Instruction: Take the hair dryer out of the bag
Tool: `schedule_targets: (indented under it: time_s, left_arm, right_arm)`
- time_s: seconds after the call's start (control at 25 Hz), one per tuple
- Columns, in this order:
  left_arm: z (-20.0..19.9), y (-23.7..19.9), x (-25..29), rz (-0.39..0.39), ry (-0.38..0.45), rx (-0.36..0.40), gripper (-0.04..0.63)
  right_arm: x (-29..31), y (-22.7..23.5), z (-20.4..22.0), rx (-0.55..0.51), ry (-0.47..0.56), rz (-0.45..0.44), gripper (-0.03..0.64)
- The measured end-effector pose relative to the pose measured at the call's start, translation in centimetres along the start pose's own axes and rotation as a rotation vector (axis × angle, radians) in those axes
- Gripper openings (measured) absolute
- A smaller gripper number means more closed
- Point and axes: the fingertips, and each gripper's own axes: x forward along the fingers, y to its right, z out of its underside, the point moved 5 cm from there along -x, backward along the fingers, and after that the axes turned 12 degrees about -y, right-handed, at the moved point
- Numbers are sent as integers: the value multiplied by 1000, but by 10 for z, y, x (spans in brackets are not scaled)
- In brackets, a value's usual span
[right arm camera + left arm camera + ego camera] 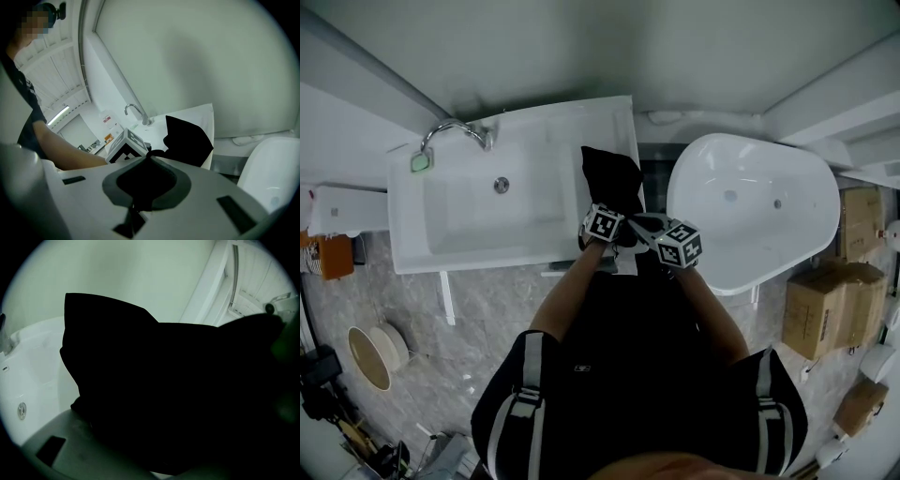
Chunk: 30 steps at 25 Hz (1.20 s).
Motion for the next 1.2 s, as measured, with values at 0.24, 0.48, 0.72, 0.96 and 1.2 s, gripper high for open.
schedule_targets:
  time_s: [0.24,0.48,0.72,0.96,1.2]
  left_arm:
    - [1,1,-4,329,119,-275,192]
    - [-10,4,-29,715,335,-440,190]
    - [-5,9,-47,944,460,-529,192]
    - [3,12,-67,962,444,-422,193]
    - [8,7,-98,947,437,-273,193]
  right_arm:
    - [8,-8,10,-63,-64,-23,74]
    - [21,-25,18,-156,-109,-77,74]
    - [18,-39,11,-214,-100,-174,74]
    - [8,-52,9,-258,-59,-278,110]
    - [-15,-55,-5,-277,-4,-403,167]
